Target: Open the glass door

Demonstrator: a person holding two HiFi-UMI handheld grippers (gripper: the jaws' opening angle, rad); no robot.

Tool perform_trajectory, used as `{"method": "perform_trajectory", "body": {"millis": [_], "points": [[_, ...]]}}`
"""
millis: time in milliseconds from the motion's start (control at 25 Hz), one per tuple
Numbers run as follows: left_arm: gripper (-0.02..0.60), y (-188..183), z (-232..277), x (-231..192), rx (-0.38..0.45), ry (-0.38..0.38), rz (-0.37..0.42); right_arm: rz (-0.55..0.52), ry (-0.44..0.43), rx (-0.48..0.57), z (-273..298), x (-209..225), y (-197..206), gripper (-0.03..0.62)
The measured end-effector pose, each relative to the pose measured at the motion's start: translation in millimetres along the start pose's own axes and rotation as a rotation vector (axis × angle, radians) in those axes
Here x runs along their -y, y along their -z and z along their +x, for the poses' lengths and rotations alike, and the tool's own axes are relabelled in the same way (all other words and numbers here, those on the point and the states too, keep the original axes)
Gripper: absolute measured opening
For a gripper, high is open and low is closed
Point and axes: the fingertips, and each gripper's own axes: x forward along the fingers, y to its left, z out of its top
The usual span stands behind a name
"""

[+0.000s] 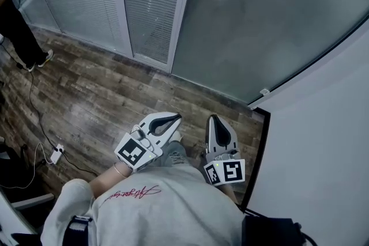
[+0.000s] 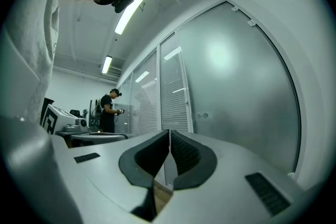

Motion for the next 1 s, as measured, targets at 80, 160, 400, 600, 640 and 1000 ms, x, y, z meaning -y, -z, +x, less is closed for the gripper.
{"method": "perform_trajectory", "body": {"millis": [80, 160, 400, 600, 640, 1000], "points": [[0.012, -6.2, 22.4, -21.3, 0.021, -0.024, -0.001, -0.008, -0.006, -0.012, 24.9, 19.5, -0.6, 0.02], [0.012, -11.9, 44.4, -40.2, 0.037, -0.045, -0.004, 0.004, -0.027, -0.022, 48.4, 37.3, -3.7, 0.02], [0.012, -23.3, 95.4, -88.0, 0.048, -0.097, 0.01, 0.01, -0.068, -0.033, 109.0, 80.9, -11.7, 0.02], [0.012, -31.8, 131.6, -114.7, 0.07, -0.121, 0.027, -0.008, -0.078, -0.024, 145.2, 112.3, -19.3, 0.02], [0.012, -31.3, 139.0, -120.6, 0.063, -0.125, 0.027, -0.011, -0.08, -0.025, 151.9, 118.4, -20.8, 0.02], [0.012, -34.6, 178.4, -168.0, 0.063, -0.142, 0.033, -0.007, -0.058, -0.042, 203.8, 154.6, -21.7, 0.02]]}}
